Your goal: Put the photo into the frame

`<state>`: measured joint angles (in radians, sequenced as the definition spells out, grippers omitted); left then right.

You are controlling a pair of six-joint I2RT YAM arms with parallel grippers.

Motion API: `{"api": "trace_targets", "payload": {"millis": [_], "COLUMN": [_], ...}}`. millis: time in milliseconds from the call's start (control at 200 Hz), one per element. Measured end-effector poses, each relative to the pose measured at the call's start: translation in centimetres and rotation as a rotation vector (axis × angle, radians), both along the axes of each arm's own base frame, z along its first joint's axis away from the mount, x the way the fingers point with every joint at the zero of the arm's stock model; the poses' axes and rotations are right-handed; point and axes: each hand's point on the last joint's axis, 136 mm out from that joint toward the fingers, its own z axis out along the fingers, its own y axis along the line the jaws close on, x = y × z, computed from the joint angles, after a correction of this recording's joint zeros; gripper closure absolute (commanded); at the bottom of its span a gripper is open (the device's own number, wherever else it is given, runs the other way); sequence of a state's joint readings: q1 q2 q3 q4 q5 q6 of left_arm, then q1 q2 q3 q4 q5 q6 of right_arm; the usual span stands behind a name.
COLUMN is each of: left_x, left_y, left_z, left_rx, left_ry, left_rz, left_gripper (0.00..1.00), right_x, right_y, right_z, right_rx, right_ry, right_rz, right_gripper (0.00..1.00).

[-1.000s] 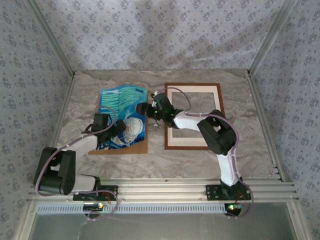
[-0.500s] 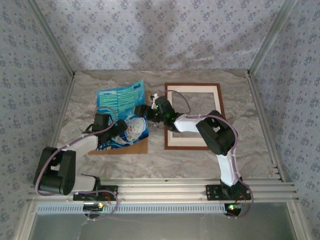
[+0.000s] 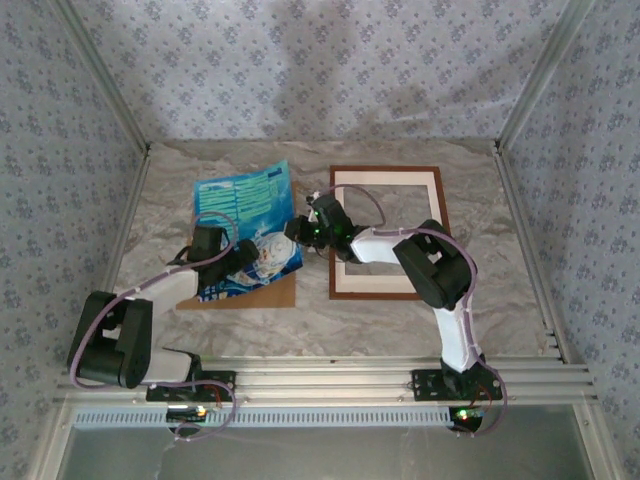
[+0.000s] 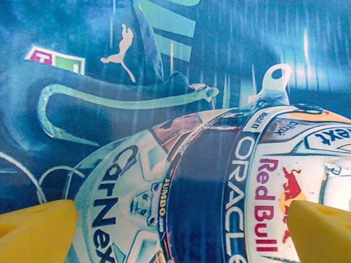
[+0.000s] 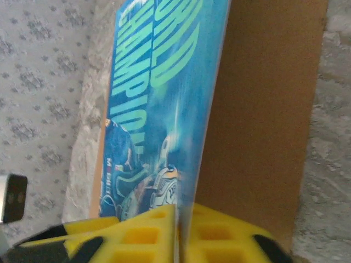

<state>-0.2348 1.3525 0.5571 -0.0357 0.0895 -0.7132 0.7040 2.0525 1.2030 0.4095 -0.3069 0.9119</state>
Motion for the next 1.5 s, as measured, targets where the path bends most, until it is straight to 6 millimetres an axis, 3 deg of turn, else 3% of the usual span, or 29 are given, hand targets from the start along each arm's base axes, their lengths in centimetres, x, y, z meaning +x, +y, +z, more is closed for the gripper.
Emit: {"api": "trace_targets", "payload": {"millis": [225,505,705,865,1039,1194,1289,1379,1499], "left_x": [-0.3,1.6,2.5,1.2,-2.0,-5.3,-6.3,-6.1,-5.4], "left_y": [-1.1,-2.0,-3.9,-9.0,-15.9,-21.6,-24.7,-26.4,-27.2], "left_z": [2.0,4.7,5.5,6.9,8.3,7.8,7.3,6.9,6.5], "left_rx": [0.071,0.11,0.142,0.248,0.355,0.433,0.478,0.509,0.541], "left_ry": [-0.026,-0.096,-0.122,-0.212,-0.351,-0.431,-0.466,-0.482,-0.496], "left_rz": [-0.092,-0.115,-0.171,-0.383,-0.675,-0.919,-1.021,-1.066,-1.09], "left_gripper": [0.01,0.01,0.02,0.01,0.01,0.01,0.01,0.02,0.03], "right_x": [1.1,1.5,1.0,0.8,1.4,1.9,1.9,1.8,1.8], "right_y": [-3.5,-8.8,-12.8,-15.8,-18.0,-19.1,-19.1,-19.0,-18.9], "right_z": [0.2,6.7,8.0,6.3,5.3,3.1,2.4,2.3,2.4], "right_rx": [-0.069,-0.12,-0.174,-0.212,-0.214,-0.212,-0.21,-0.205,-0.199], "right_ry": [0.028,-0.064,-0.055,0.029,0.084,0.165,0.192,0.199,0.207], "right_rz": [-0.031,-0.014,-0.016,-0.054,-0.099,-0.136,-0.144,-0.148,-0.154], "right_gripper": [1.0,1.0,1.0,1.0,1.0,1.0,1.0,1.0,1.0]}}
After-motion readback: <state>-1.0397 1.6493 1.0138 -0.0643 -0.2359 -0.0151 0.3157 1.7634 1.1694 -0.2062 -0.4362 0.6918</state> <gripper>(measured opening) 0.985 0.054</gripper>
